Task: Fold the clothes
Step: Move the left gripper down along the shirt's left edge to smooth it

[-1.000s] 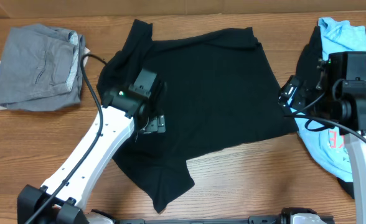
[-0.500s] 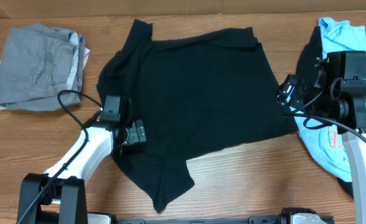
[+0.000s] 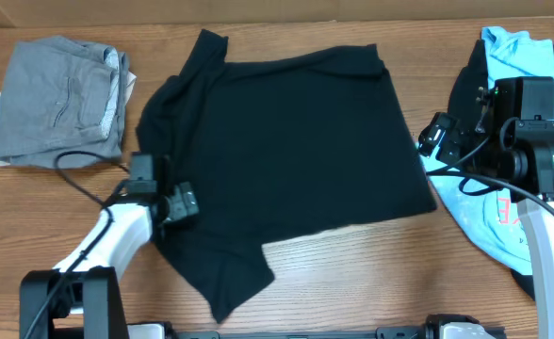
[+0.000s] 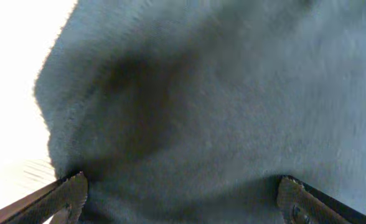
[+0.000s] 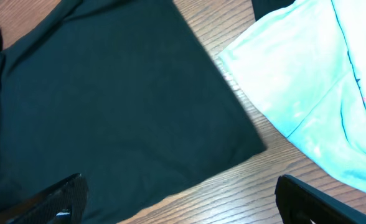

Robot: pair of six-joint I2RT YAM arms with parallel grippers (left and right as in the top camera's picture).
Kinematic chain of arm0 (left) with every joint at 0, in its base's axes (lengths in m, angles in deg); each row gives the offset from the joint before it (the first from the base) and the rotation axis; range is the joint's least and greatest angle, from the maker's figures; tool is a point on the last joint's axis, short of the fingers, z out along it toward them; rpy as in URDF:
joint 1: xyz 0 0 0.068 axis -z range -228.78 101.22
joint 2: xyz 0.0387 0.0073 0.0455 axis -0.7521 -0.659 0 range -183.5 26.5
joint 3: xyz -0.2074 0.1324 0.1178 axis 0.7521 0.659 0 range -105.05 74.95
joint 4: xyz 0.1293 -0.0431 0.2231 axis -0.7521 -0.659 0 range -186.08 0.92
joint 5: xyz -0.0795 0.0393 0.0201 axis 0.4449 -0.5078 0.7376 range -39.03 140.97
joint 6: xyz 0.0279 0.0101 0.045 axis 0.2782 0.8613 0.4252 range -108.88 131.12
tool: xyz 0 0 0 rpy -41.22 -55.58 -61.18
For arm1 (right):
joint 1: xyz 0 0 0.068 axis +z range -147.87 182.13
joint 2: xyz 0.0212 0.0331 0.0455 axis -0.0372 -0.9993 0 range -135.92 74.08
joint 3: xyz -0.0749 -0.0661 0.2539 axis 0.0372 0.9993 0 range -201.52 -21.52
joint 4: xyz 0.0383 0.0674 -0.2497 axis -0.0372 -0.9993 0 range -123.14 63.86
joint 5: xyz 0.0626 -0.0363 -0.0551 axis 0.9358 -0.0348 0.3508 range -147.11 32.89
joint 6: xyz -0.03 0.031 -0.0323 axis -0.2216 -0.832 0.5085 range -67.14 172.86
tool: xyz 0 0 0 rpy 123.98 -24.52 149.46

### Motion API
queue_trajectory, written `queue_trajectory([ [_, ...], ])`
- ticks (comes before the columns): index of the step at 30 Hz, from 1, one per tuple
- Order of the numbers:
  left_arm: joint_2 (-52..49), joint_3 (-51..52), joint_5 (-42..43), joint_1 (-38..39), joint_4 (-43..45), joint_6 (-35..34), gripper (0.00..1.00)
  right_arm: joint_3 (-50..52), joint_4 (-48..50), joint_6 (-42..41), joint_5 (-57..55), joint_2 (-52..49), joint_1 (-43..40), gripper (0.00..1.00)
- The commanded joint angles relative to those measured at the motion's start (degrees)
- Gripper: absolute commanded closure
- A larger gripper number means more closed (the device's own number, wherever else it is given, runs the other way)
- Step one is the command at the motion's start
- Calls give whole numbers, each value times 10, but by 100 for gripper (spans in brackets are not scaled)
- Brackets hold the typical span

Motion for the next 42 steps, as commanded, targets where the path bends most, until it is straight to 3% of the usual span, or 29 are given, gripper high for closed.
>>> queue_trajectory([
  [1, 1, 9, -33, -38, 41, 56, 0, 1, 2, -2, 1, -12, 1, 0],
  [7, 1, 5, -14, -41, 130, 111, 0, 1, 2, -6, 0, -49, 1, 0],
  [11, 1, -42, 41, -41, 78, 115, 0, 0, 11, -7, 1, -59, 1, 0],
  [15, 1, -158, 79, -38, -83, 115, 0, -30, 5, -7, 3, -53, 1, 0],
  [17, 1, -281, 85, -37, -268, 115, 0, -69, -22, -6, 5, -43, 1, 0],
  [21, 1, -424, 92, -37, -456, 110, 0, -96, -70, -6, 9, -28, 1, 0],
  [28, 5, -503, 120, -14, -647, 79, 0, -94, -156, -16, 22, -7, 1, 0],
  [34, 45, -502, 108, 34, -680, 34, 0, -78, -199, -33, 17, 26, 1, 0],
  [37, 95, -488, 84, 68, -675, -29, 0, -64, -197, -50, 15, 53, 1, 0],
  [42, 192, -374, 70, 127, -628, -125, 0, -9, -163, -59, 15, 80, 1, 0],
])
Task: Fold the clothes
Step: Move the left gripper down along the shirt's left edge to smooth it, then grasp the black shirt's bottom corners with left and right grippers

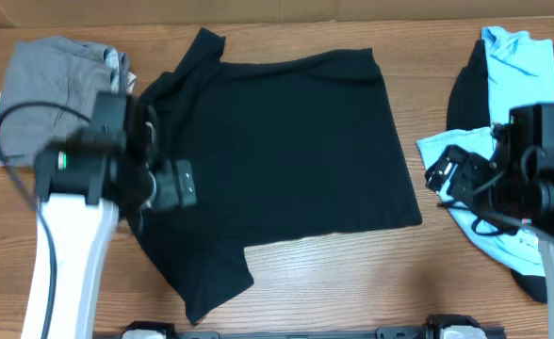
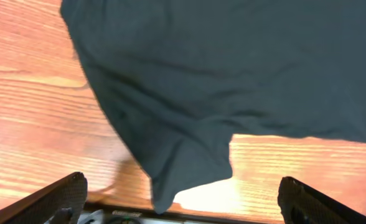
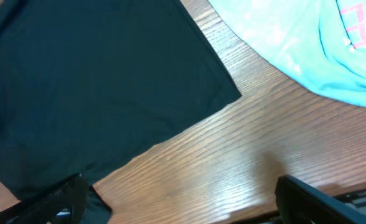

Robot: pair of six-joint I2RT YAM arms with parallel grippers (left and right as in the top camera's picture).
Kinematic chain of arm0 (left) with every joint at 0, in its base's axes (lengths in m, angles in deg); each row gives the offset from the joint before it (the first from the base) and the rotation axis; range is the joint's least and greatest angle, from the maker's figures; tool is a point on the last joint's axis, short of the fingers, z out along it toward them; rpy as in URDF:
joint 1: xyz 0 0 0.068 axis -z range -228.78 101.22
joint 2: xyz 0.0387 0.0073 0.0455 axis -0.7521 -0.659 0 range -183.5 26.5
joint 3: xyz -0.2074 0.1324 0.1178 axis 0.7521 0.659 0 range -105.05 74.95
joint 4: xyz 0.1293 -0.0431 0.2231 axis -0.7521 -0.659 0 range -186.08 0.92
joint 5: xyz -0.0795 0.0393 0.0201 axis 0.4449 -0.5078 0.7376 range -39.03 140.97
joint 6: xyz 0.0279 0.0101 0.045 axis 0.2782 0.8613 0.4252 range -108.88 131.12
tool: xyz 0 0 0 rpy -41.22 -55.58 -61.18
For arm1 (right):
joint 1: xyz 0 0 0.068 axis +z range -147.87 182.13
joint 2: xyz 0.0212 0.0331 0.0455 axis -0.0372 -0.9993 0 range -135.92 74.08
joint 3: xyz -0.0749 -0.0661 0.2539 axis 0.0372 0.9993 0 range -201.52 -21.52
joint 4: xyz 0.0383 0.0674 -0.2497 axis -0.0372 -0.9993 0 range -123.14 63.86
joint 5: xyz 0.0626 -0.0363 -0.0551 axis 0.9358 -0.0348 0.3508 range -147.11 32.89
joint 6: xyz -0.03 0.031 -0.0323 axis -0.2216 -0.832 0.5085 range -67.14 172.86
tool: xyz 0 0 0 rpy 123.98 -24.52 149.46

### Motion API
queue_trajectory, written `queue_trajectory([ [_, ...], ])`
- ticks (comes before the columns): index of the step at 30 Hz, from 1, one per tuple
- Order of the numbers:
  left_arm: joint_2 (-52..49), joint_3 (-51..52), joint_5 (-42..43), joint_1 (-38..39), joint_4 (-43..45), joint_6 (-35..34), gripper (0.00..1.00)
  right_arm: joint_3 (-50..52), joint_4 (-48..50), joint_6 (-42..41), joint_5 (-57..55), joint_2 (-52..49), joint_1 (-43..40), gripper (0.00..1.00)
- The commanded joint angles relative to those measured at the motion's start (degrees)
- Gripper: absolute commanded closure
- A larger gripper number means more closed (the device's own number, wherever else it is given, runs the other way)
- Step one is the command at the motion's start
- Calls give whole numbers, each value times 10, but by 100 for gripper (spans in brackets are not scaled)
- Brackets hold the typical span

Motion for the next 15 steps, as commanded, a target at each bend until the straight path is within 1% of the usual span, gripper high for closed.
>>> queue_trajectory([
  [1, 66, 99, -14, 35, 26, -109, 0, 45, 27, -13, -1, 9, 1, 0],
  [2, 79, 133, -9, 43, 41, -123, 0, 57, 40, -13, 0, 7, 1, 0],
  [3, 93, 190, 3, 55, 67, -140, 0, 79, 64, -13, 0, 3, 1, 0],
  [4, 95, 218, 12, 60, 78, -152, 0, 90, 78, -13, 0, 0, 1, 0],
  [8, 95, 305, 44, 84, 106, -185, 0, 124, 117, -13, 0, -18, 1, 0],
  [12, 95, 380, 47, 127, 144, -217, 2, 150, 146, -12, 0, -41, 1, 0],
  [15, 95, 436, 48, 159, 182, -258, 2, 162, 157, -11, -1, -61, 1, 0],
])
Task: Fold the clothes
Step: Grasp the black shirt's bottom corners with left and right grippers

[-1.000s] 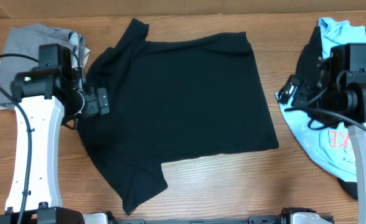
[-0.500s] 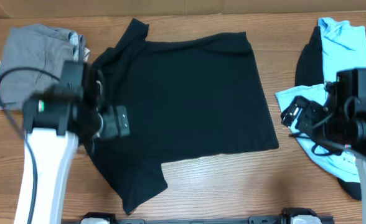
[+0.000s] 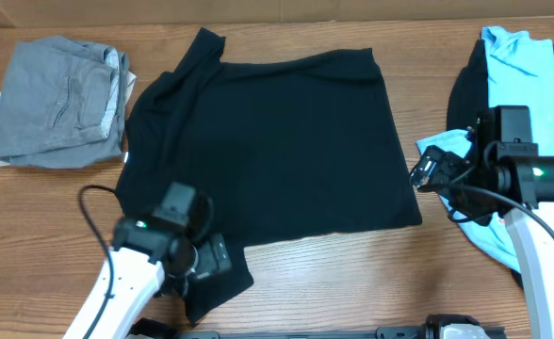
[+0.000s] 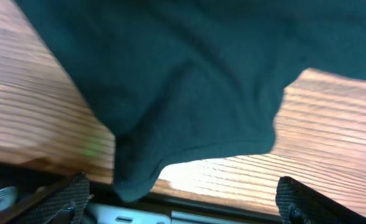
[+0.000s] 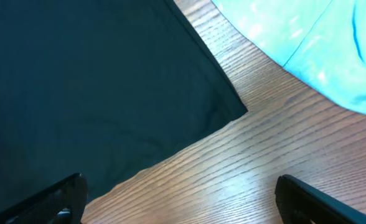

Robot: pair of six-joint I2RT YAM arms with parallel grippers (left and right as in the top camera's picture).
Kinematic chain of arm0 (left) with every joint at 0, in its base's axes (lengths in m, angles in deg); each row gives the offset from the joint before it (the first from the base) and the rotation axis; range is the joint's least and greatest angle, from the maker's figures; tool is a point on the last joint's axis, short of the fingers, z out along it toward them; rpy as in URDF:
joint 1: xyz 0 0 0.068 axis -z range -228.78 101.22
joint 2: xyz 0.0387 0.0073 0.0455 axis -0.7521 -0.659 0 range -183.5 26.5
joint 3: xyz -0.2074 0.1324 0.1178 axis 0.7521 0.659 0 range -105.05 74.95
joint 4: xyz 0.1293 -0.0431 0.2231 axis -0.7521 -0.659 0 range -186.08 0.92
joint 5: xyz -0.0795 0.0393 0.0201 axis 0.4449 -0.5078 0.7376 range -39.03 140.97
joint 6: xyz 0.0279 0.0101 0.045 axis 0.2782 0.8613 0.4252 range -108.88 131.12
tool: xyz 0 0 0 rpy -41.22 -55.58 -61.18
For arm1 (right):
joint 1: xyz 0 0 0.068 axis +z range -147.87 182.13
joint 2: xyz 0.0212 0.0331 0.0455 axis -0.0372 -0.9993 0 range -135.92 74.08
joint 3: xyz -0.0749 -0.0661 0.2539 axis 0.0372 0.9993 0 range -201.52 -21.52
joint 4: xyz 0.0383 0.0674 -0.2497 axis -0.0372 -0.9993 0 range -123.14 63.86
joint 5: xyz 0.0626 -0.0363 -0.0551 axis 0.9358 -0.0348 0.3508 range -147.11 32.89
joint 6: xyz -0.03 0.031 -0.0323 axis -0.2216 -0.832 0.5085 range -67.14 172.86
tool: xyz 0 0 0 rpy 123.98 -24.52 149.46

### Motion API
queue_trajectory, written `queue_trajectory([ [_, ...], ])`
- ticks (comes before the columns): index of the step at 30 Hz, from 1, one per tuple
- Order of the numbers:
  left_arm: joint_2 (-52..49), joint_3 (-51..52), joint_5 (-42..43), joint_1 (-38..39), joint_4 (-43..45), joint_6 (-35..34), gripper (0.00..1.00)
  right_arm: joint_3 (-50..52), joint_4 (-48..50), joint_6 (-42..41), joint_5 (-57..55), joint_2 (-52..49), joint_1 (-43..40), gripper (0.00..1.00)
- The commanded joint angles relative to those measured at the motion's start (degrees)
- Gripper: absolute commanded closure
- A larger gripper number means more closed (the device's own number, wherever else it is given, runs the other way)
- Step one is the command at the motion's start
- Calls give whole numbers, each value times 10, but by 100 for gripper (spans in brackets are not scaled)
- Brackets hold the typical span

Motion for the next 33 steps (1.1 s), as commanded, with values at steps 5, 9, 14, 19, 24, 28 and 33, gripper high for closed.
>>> queue_trajectory([
  [5, 4, 129, 36, 49, 56, -108, 2, 21, 21, 0, -1, -36, 1, 0],
  [9, 4, 150, 52, 50, 62, -107, 7, 21, 32, 0, -1, -39, 1, 0],
  [14, -8, 182, 51, 51, 112, -100, 18, 21, 29, 0, -1, -39, 1, 0],
  [19, -36, 200, 52, 51, 137, -97, 41, 21, 30, 0, -1, -39, 1, 0],
  [24, -46, 190, 80, 50, 143, -97, 56, 21, 37, 0, -1, -39, 1, 0],
  [28, -46, 159, 73, 50, 137, -71, 96, 21, 43, -1, -1, -39, 1, 1],
  [33, -46, 85, 35, 50, 98, -45, 96, 21, 50, -2, -1, -45, 1, 7],
])
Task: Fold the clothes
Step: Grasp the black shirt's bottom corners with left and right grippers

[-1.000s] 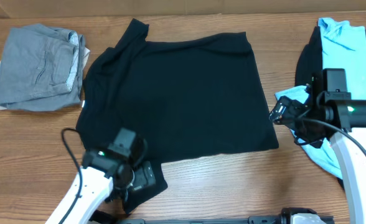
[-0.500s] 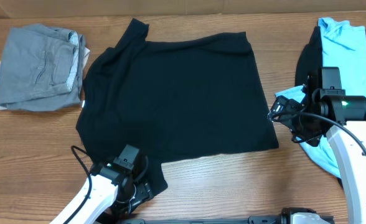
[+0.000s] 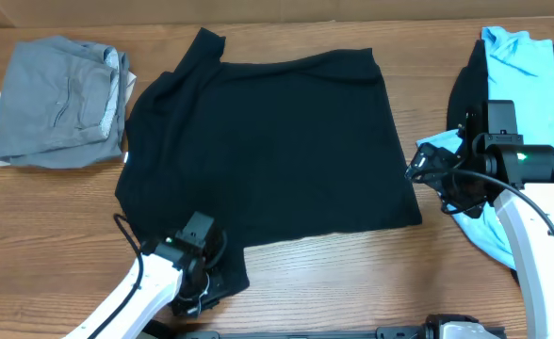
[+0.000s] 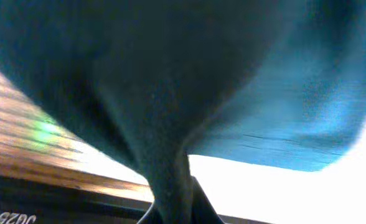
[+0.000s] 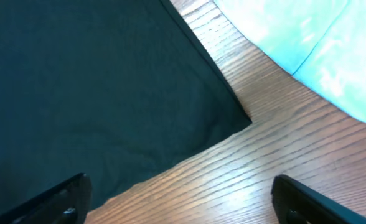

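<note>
A black T-shirt [image 3: 268, 132] lies spread flat on the wooden table [image 3: 352, 273], its sleeves at the left. At the table's front left, my left gripper [image 3: 213, 281] sits on the near sleeve. In the left wrist view that gripper [image 4: 173, 214] is shut on a pinched ridge of the black sleeve fabric [image 4: 164, 112]. Beside the shirt's near right hem corner [image 5: 244, 118], my right gripper [image 3: 418, 172] hovers open. Nothing lies between the right gripper's [image 5: 183, 199] fingers but bare wood.
Folded grey clothes [image 3: 60, 94] lie at the back left. A light blue shirt [image 3: 522, 56] lies over a dark garment at the right edge, close behind my right arm. The table's front edge runs just below the left gripper.
My left gripper was open just above the near sleeve; now it is lower and shut on that sleeve. The right gripper has edged slightly toward the shirt's hem corner, still open.
First my left gripper was open, low on the shirt's left side, and the shirt lay skewed. Then the arm stood high over the left side and the shirt lay straighter. Then it hovered over the near sleeve, which it now grips. The right gripper stayed open nearby.
</note>
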Robot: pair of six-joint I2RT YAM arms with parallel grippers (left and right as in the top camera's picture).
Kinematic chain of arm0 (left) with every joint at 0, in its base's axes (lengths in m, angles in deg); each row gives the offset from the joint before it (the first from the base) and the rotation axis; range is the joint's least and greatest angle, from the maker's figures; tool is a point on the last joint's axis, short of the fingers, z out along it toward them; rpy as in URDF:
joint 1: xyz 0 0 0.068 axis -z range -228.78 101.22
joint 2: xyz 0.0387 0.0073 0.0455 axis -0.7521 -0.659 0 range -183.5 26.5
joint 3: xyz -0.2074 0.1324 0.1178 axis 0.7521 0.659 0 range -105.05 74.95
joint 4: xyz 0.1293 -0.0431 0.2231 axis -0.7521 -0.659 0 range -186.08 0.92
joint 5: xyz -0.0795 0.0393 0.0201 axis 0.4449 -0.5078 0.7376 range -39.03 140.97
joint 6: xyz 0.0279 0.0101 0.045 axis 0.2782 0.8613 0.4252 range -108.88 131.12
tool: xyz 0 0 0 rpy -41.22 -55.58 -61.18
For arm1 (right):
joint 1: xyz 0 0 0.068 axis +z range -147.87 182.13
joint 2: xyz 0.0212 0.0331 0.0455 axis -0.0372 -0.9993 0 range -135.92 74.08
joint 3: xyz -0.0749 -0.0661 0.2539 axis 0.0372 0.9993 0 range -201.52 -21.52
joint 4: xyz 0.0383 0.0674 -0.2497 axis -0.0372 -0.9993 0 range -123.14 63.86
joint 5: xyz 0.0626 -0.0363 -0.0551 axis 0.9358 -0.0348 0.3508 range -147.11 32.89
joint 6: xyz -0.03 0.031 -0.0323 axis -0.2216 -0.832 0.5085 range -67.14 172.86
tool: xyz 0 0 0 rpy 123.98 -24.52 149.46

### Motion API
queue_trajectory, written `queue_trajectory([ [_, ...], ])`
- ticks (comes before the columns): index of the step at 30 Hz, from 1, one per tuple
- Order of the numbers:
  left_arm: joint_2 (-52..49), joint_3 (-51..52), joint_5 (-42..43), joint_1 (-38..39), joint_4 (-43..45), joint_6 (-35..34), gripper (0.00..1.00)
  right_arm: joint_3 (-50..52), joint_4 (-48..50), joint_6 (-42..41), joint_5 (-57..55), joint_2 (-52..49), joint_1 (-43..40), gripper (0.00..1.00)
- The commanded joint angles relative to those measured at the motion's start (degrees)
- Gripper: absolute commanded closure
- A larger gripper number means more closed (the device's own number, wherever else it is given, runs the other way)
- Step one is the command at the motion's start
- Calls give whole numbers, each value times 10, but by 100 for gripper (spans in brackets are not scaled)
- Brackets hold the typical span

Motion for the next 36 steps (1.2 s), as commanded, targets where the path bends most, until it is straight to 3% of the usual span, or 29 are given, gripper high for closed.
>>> queue_trajectory([
  [1, -2, -76, -46, 3, -22, 38, 96, 1, 6, -1, -1, -9, 1, 9],
  [11, -2, -224, -127, 2, -56, 84, 96, 23, 12, 12, -1, -91, 1, 9],
  [19, -2, -281, -149, 2, -57, 102, 96, 148, 125, -2, 4, -101, 1, 10],
  [28, -2, -281, -150, 2, -61, 114, 96, 253, 277, -37, -1, -102, 1, 28],
  [36, -2, -281, -153, 2, -61, 114, 96, 286, 318, -52, -23, -107, 1, 38],
])
